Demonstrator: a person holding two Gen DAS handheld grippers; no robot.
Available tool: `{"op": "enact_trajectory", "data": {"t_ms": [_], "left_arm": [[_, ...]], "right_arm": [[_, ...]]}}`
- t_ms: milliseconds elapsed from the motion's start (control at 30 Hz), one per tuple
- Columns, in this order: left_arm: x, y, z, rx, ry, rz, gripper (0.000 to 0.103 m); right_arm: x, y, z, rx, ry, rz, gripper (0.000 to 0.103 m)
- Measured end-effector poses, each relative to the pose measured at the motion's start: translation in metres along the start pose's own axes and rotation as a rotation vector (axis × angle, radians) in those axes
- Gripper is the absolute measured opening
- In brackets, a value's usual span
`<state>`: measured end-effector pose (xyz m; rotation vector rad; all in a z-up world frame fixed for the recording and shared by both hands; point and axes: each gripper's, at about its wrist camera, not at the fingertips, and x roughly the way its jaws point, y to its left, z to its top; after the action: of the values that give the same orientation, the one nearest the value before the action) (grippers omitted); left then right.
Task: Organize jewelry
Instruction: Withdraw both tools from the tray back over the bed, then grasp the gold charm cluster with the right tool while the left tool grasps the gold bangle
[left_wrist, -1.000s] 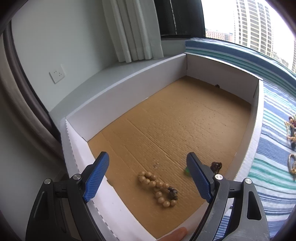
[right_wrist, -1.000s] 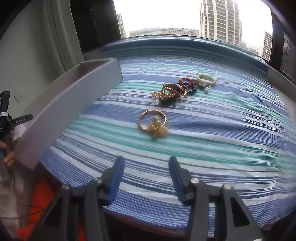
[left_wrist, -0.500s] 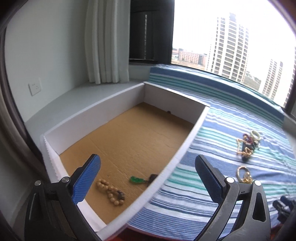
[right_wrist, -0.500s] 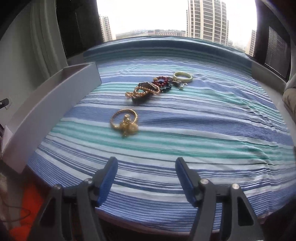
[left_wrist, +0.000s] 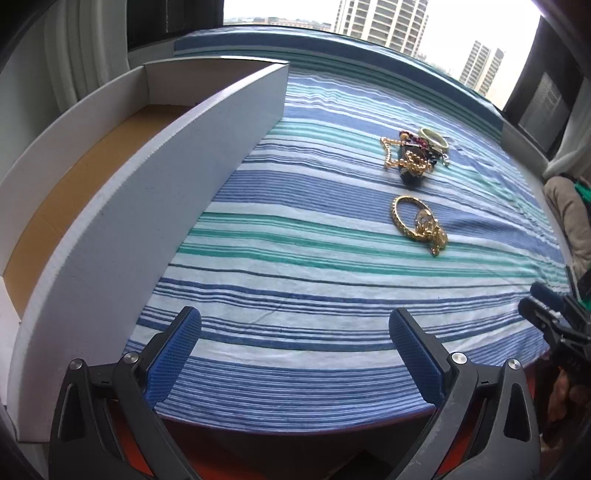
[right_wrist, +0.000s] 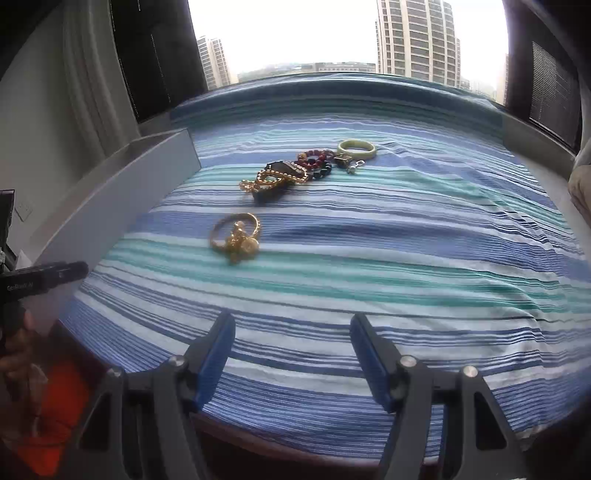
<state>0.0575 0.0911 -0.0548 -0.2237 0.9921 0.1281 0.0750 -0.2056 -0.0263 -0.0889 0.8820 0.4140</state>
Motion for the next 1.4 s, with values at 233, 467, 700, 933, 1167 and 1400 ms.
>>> {"op": "enact_trajectory", "data": {"t_ms": [233, 467, 700, 933, 1167, 1400], "left_arm": [[-0.016, -0.005, -0.007, 0.038, -0.048, 0.031, 0.102], [-0.008, -0.001, -0.012, 0.023, -0.019, -0.004, 0.102], [0.001, -0.002, -0.014, 0.008, 0.014, -0.017, 0.102], [0.007, -0.001, -0.014, -0.006, 0.045, -0.002, 0.102], [0.016, -0.016, -0.004, 0.039, 0.072, 0.02, 0.102], [0.035, -0.05, 0.049, 0.077, 0.085, -0.055, 0.102]], "right_arm": [[0.067, 0.031, 0.054, -0.137, 0.106, 0.09, 0.041], [0.118, 0.058, 0.076, -0.239, 0.167, 0.087, 0.04], [0.141, 0.063, 0.076, -0.346, 0.211, 0.067, 0.034], [0.12, 0.056, 0.086, -0.284, 0.167, 0.127, 0.013], [0.067, 0.025, 0.1, -0.105, 0.086, 0.237, 0.013], [0.028, 0.0, 0.091, -0.02, 0.016, 0.25, 0.013]]}}
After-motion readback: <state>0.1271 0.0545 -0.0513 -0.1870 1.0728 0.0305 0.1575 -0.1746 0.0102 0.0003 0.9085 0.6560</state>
